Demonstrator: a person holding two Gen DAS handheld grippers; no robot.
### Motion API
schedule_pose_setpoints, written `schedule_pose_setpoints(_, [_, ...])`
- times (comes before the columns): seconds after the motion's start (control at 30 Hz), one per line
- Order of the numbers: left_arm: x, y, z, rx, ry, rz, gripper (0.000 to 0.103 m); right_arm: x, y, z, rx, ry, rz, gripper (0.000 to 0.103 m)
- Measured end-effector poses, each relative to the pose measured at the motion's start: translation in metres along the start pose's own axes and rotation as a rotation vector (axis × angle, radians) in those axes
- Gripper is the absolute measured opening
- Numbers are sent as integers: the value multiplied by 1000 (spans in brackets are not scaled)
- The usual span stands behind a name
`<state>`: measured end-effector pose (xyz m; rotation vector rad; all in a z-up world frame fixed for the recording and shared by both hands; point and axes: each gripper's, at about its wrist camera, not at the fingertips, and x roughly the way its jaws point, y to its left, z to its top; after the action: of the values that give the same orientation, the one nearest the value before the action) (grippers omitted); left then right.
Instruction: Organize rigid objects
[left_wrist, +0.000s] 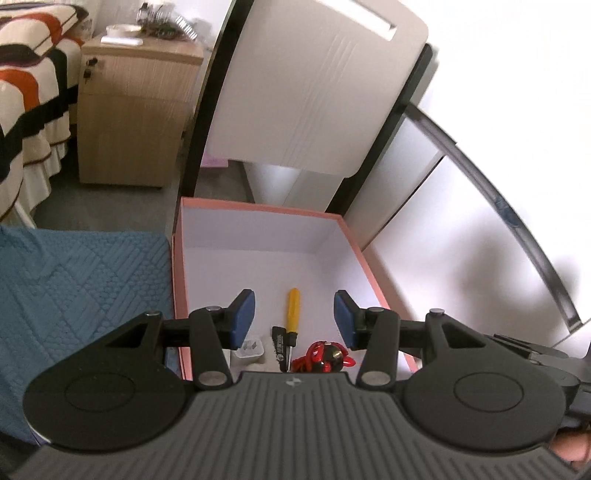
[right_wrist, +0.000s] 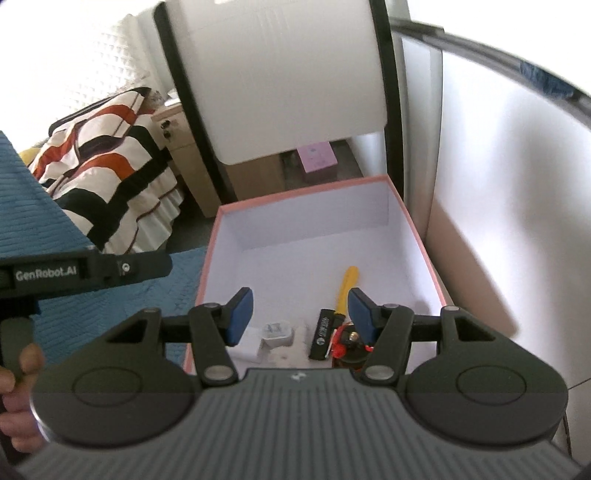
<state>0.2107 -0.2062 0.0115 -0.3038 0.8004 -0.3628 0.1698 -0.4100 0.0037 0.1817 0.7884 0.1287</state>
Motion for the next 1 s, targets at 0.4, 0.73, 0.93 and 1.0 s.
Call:
schedule_pose_setpoints(0.4, [-44, 7, -11, 49, -24, -33, 62, -33, 27, -14, 13, -68, -36, 60])
schedule_pose_setpoints(0.73, [-76, 17, -31, 52, -37, -63, 65, -56, 43, -41, 32, -90, -84, 61])
schedule_pose_setpoints(0.93, [-91, 18, -43, 45, -53, -48, 67, -64, 48, -56, 25, -90, -104, 63])
schedule_pose_setpoints(1.0, [-94, 17, -46, 50, -64, -28, 79, -66, 47, -59, 28, -88, -102, 72])
